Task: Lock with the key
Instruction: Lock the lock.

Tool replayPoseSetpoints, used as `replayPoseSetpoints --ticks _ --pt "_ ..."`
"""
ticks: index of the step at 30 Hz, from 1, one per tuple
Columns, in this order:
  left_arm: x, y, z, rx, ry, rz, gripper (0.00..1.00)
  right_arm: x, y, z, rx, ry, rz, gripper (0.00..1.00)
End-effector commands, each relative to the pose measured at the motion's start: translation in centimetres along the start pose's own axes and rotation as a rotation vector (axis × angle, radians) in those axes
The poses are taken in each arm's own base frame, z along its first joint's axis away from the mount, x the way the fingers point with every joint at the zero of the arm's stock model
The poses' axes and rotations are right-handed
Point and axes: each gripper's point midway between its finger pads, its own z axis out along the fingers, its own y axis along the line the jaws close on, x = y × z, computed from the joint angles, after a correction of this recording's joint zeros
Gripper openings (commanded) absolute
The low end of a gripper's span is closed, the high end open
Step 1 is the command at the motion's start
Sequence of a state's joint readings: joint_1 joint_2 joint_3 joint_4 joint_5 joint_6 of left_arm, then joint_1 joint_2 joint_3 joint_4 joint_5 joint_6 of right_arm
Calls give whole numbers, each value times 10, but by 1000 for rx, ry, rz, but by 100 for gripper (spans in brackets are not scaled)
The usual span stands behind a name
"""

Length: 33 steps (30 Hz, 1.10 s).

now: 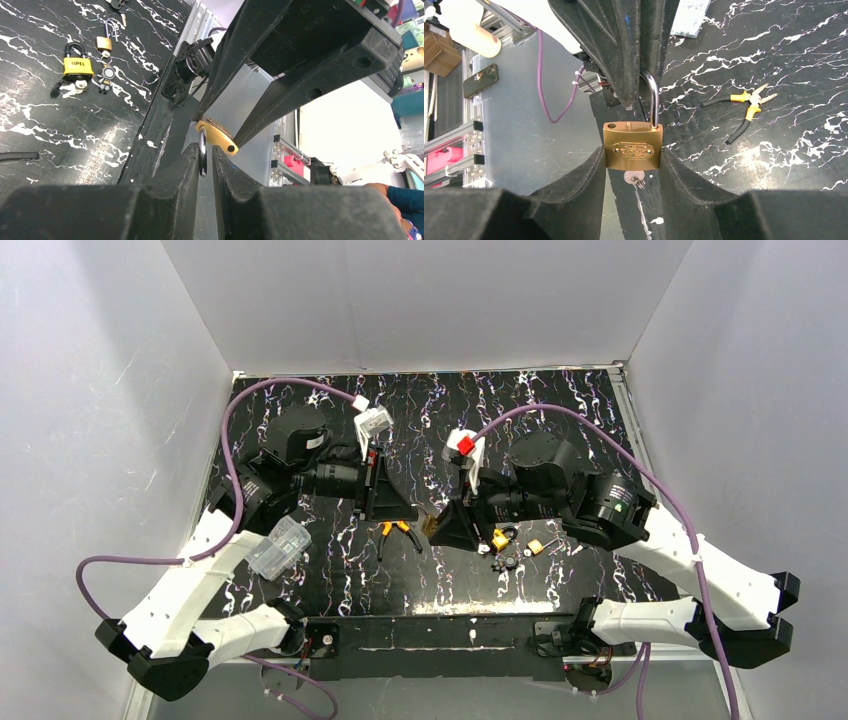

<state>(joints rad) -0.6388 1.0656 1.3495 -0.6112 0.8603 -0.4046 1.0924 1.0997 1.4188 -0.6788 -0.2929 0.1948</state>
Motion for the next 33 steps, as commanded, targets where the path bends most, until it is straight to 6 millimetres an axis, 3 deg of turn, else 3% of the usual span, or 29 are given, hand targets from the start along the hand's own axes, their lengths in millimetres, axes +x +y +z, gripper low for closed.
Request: replayPoseSetpoints --ticks 1,3,5,7,9,10,14,22,28,33 --pt "-2 0 -1 -24 -5 -1 12 -30 13 -9 -44 -92 -40 3" --pt "-3 3 0 -34 -6 -11 4 -29 12 -9 -41 -90 -44 4" --pt "-6 6 1 -50 -14 -25 0 -28 9 -8 -28 -88 -45 11" --pt "-10 5 1 -56 -31 -32 0 -30 6 -8 -11 -98 -45 30" --pt "-19 1 -1 -59 -72 -31 0 -34 5 -10 5 -121 -44 61" --pt "-25 -3 -3 -60 -105 -26 0 -39 4 -12 10 -142 -43 71" --pt "-53 -28 -18 -34 -255 8 0 -68 7 -29 -3 -274 -46 87" --pt "-112 -74 -50 28 -543 66 0 -140 0 -77 -168 -568 -10 86" --pt "-155 -89 -70 44 -740 1 0 -178 11 -84 -278 -647 -55 81" --pt "-170 -88 -74 45 -810 -62 0 -194 12 -88 -288 -701 -57 77"
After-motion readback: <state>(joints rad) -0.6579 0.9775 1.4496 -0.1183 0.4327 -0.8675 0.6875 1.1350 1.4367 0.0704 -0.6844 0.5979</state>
